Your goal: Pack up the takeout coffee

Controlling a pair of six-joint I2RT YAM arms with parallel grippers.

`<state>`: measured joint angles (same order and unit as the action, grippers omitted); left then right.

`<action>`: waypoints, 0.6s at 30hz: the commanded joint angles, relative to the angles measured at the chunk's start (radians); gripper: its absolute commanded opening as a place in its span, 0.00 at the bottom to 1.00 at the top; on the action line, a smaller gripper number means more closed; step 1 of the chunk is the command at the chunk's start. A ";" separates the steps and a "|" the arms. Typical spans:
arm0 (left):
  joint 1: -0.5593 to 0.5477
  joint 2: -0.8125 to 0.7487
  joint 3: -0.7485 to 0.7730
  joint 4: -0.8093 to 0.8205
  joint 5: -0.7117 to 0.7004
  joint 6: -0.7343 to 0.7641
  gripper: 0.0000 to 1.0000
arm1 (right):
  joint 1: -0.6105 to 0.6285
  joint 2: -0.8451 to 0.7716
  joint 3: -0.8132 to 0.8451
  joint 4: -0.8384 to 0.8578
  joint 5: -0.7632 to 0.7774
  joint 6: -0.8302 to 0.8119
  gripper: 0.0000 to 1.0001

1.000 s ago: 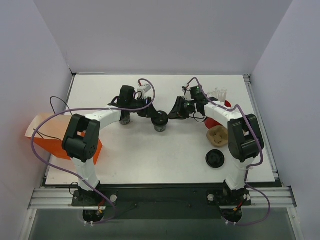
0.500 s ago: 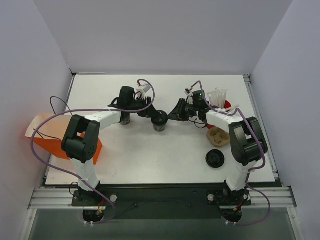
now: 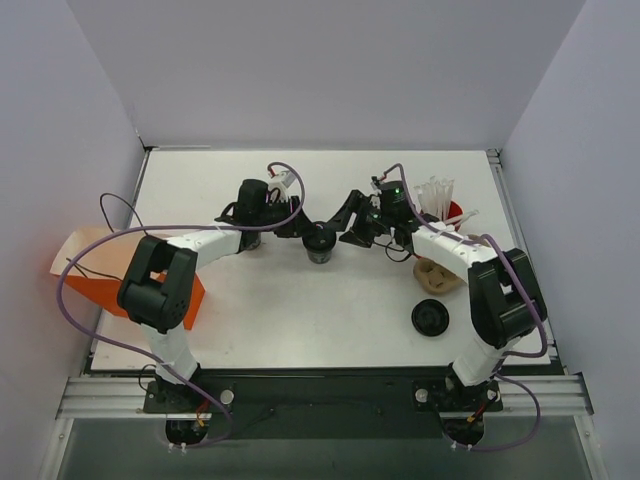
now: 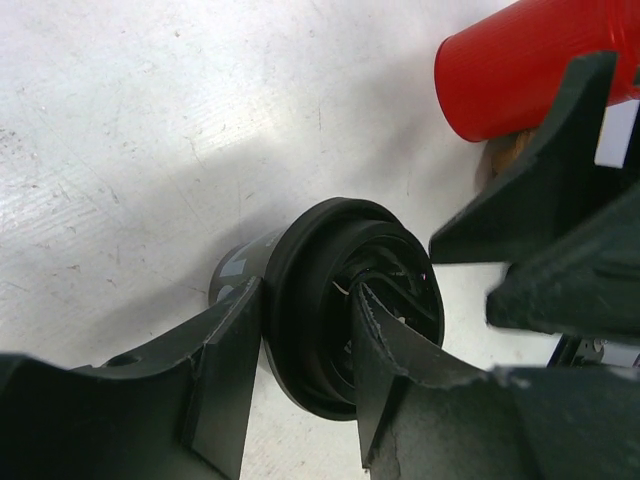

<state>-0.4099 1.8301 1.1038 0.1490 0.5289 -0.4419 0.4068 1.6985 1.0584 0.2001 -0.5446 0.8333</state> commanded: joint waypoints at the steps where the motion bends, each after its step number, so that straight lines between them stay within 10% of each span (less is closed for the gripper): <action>1: -0.018 0.071 -0.088 -0.264 -0.121 -0.029 0.47 | 0.059 -0.048 -0.028 0.105 0.054 0.089 0.63; 18: -0.020 0.026 -0.096 -0.285 -0.161 -0.130 0.47 | 0.139 -0.160 -0.046 -0.079 0.387 0.113 0.66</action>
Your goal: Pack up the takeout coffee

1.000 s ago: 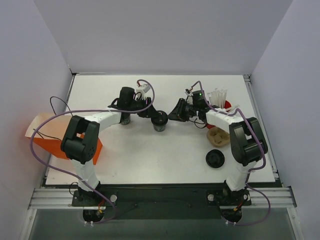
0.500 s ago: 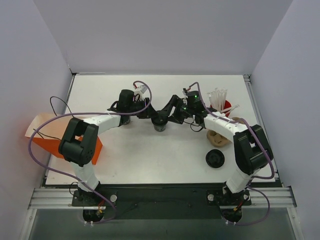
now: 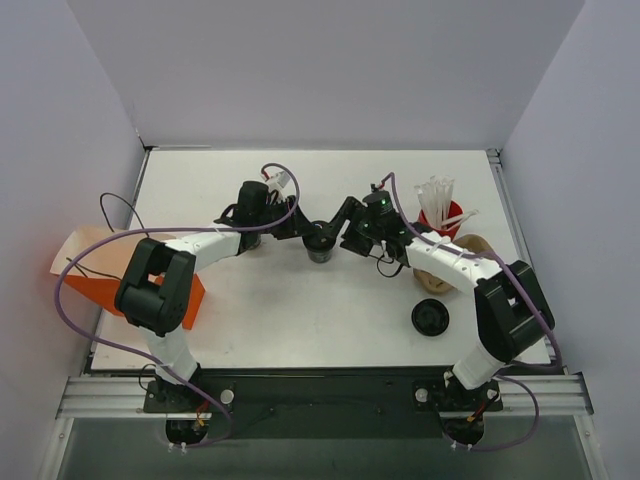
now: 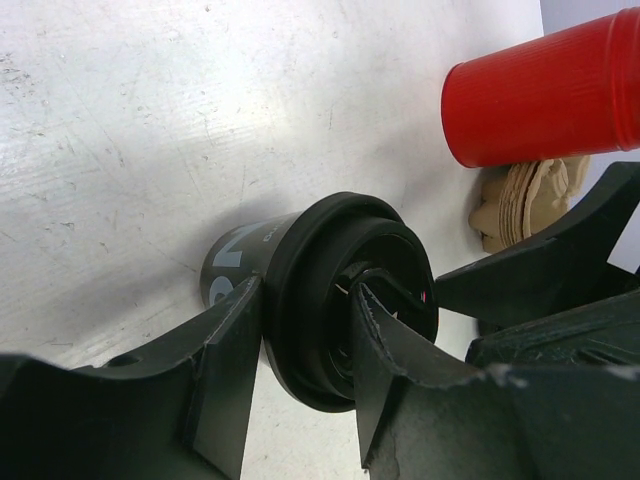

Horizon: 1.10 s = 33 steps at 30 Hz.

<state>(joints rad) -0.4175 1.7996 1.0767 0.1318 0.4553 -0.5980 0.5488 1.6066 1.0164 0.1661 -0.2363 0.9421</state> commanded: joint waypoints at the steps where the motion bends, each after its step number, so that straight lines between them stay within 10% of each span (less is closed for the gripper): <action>1: -0.012 0.057 -0.069 -0.268 -0.090 0.027 0.47 | -0.004 -0.073 0.004 -0.068 0.086 0.001 0.66; 21: -0.015 0.030 -0.120 -0.201 -0.092 -0.052 0.47 | 0.007 0.084 0.044 0.016 0.060 0.057 0.65; 33: -0.015 -0.035 -0.098 -0.233 -0.060 -0.033 0.47 | -0.010 0.180 0.129 -0.095 -0.075 -0.083 0.36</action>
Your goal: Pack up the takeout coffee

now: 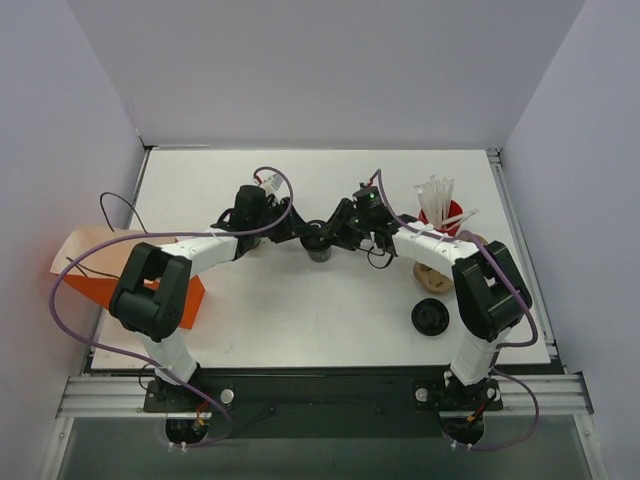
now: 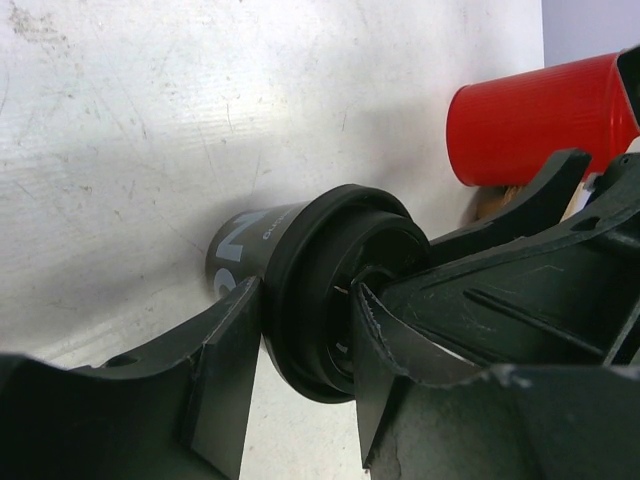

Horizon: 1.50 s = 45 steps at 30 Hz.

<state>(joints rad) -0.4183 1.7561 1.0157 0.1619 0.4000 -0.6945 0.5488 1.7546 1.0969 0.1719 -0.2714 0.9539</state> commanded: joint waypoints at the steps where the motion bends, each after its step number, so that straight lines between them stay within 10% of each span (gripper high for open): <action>1: -0.011 -0.010 -0.011 -0.275 0.002 0.073 0.49 | -0.027 0.045 0.060 -0.139 -0.061 -0.115 0.33; 14: 0.023 -0.023 0.280 -0.578 0.013 0.271 0.60 | -0.118 0.178 0.258 -0.425 -0.327 -0.417 0.29; 45: 0.050 -0.089 0.077 -0.363 0.102 0.260 0.45 | -0.161 0.227 0.265 -0.473 -0.503 -0.563 0.28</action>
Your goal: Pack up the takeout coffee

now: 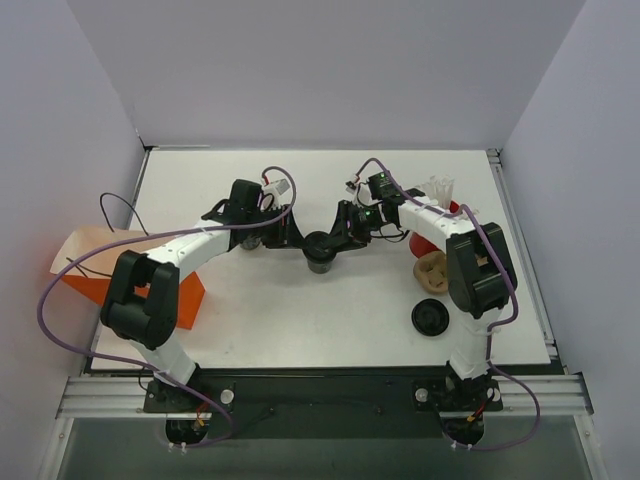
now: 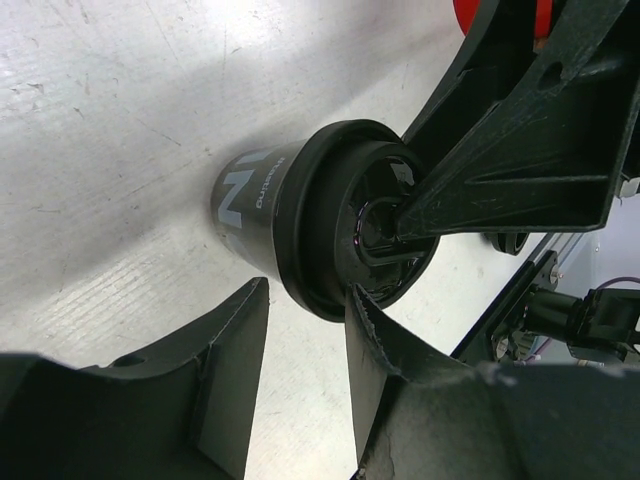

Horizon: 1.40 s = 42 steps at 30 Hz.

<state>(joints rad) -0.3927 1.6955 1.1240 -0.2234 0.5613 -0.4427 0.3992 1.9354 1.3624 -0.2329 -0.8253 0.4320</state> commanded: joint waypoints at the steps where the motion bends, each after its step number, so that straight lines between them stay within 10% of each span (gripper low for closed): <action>1: 0.026 -0.028 -0.032 0.027 -0.046 0.004 0.45 | -0.013 0.050 0.000 -0.068 0.049 -0.041 0.28; 42: 0.074 -0.014 -0.242 0.552 0.158 -0.162 0.49 | 0.000 0.071 0.026 -0.065 0.023 -0.042 0.27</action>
<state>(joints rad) -0.3153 1.6596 0.8810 0.2447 0.6903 -0.5968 0.3878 1.9617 1.3834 -0.2462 -0.8715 0.4171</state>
